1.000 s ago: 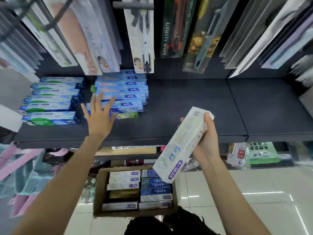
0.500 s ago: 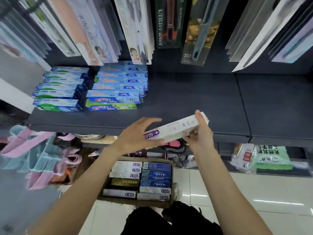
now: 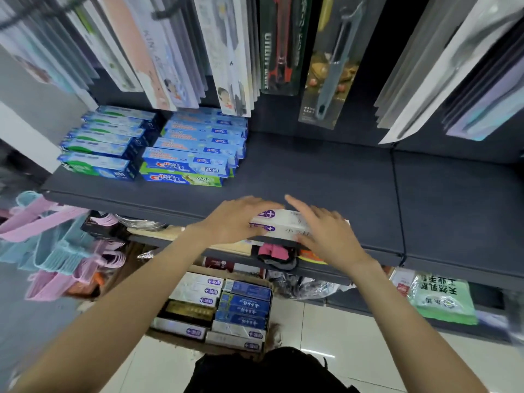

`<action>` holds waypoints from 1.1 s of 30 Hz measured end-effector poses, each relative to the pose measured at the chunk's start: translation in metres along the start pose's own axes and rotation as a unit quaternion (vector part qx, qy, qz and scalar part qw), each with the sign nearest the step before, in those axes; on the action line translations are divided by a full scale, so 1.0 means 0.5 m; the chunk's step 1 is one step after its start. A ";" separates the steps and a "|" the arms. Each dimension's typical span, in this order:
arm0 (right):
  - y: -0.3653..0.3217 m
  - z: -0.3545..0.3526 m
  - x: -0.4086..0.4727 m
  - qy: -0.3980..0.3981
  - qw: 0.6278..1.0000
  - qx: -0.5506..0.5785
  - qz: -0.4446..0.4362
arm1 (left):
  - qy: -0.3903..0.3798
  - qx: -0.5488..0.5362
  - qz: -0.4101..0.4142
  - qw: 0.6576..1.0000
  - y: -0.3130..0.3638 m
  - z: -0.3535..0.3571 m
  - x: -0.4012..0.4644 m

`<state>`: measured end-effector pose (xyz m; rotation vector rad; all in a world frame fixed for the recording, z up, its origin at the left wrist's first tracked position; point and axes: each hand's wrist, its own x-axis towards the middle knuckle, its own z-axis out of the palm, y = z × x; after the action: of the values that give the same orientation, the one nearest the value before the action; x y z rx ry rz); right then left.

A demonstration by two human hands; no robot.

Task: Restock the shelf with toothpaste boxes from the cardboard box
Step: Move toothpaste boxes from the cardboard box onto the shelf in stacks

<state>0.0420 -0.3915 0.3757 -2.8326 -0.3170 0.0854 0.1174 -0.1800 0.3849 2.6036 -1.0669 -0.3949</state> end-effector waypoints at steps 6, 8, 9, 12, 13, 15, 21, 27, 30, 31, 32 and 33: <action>0.098 0.013 0.129 0.098 0.994 -0.033 0.039 | 0.299 -0.038 -0.166 0.939 -0.041 0.085 0.005; 0.118 0.022 0.195 0.111 0.990 -0.070 0.054 | 0.197 -0.008 -0.258 0.946 -0.060 0.120 -0.005; 0.127 0.026 0.230 0.110 0.988 -0.090 0.057 | 0.138 0.002 -0.298 0.944 -0.066 0.133 -0.010; 0.139 0.038 0.326 0.075 0.985 -0.137 0.067 | 0.025 0.060 -0.330 0.942 -0.075 0.154 -0.017; 0.141 0.040 0.353 0.068 0.984 -0.148 0.074 | 0.006 0.080 -0.326 0.942 -0.075 0.154 -0.016; 0.140 0.046 0.392 0.088 0.978 -0.170 0.085 | -0.015 0.096 -0.324 0.941 -0.078 0.141 -0.013; 0.119 0.078 0.391 0.090 0.973 -0.182 0.109 | -0.026 0.073 -0.324 0.943 -0.086 0.130 -0.012; 0.047 0.060 0.376 0.000 0.981 0.110 0.163 | 0.001 0.063 -0.300 0.952 -0.102 0.136 -0.028; -0.019 0.069 0.280 0.072 0.978 0.160 0.112 | 0.121 -0.049 -0.272 0.953 -0.104 0.140 -0.060; -0.047 0.078 0.234 0.091 0.977 0.173 0.089 | 0.189 -0.090 -0.260 0.943 -0.102 0.145 -0.082; -0.074 0.092 0.185 0.099 0.975 0.187 0.066 | 0.250 -0.114 -0.251 0.928 -0.097 0.151 -0.111; -0.100 0.110 0.135 0.094 0.974 0.200 0.045 | 0.296 -0.128 -0.249 0.913 -0.091 0.158 -0.146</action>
<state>0.0925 -0.3145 0.3360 -2.4309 -0.1118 -0.0902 0.0675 -0.1106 0.3055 2.4645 -0.1348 0.1520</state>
